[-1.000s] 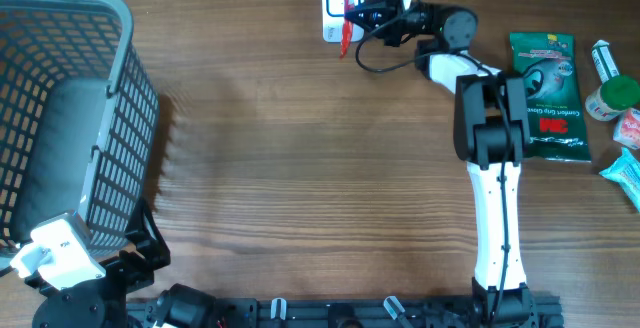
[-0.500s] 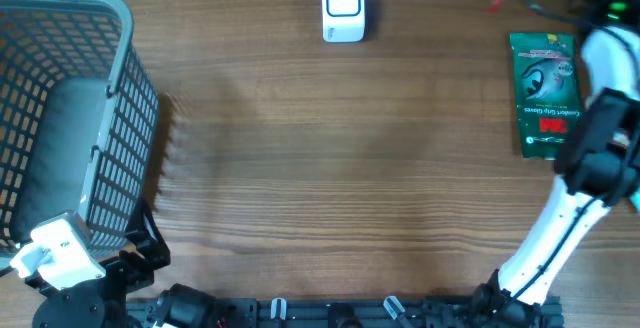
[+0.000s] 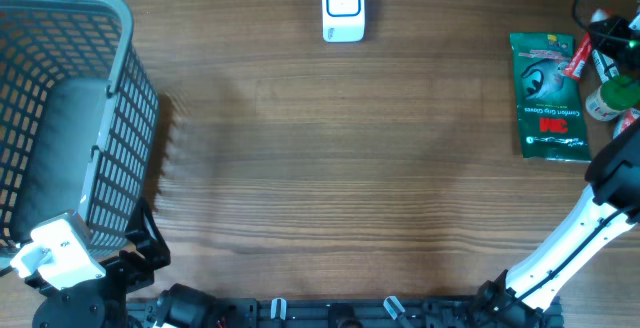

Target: Scan the item barcode

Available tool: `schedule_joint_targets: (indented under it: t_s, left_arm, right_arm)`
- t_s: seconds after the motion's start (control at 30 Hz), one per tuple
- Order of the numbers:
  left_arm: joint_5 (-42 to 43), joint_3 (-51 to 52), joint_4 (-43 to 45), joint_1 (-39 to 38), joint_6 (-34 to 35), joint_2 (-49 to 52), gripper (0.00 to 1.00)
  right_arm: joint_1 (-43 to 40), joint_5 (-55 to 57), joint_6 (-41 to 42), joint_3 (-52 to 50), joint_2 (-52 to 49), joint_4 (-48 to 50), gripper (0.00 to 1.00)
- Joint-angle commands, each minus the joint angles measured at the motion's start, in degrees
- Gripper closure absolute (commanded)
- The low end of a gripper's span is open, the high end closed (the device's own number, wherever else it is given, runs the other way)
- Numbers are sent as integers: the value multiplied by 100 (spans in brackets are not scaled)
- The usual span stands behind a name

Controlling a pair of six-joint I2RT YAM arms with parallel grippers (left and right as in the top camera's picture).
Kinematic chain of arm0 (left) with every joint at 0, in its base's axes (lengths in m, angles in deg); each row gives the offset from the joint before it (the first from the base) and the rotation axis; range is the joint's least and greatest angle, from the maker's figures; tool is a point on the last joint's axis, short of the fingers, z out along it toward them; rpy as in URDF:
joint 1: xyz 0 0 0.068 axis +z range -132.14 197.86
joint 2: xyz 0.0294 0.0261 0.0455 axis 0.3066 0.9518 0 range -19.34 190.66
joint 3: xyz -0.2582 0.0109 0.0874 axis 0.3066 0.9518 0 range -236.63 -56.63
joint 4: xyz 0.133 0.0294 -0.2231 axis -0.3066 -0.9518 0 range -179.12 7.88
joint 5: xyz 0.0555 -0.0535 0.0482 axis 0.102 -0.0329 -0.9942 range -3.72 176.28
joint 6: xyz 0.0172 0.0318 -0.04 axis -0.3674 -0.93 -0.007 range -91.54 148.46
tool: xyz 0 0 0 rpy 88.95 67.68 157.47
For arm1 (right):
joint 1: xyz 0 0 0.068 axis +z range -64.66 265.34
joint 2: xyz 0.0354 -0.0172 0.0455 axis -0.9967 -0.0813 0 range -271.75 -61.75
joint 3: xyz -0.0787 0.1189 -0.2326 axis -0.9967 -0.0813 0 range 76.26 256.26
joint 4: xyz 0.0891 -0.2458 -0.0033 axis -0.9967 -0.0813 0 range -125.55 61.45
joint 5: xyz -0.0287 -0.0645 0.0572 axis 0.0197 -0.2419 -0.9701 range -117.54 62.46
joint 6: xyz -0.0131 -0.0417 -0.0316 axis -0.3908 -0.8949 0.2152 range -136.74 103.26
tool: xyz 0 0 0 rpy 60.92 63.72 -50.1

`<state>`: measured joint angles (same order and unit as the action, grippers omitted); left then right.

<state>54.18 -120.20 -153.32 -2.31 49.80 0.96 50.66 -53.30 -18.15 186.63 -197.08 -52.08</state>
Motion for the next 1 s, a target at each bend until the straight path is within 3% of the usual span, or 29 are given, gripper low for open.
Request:
schedule_joint_targets:
  t_s: [0.0, 0.1, 0.2, 0.4, 0.6, 0.7, 0.97]
  left_arm:
    - [-52, 20, 15, -24, 13, -20, 0]
    - [-52, 20, 15, -24, 13, -20, 0]
    - [-52, 20, 15, -24, 13, -20, 0]
    - [-52, 20, 15, -24, 13, -20, 0]
    - [-52, 20, 15, -24, 13, -20, 0]
    - [-52, 20, 15, -24, 13, -20, 0]
    - [-55, 20, 15, -24, 13, -20, 0]
  right_arm:
    - [20, 625, -293, 223, 245, -17, 0]
    - [24, -673, -258, 321, 885, -13, 0]
    - [142, -2247, 592, 321, 1906, 179, 0]
    - [992, -2365, 658, 321, 3834, -153, 0]
    - [1720, -2365, 793, 321, 5624, -1541, 0]
    - [1784, -2365, 1051, 321, 6216, -1945, 0]
    - [1784, -2044, 793, 321, 6841, -2988, 0]
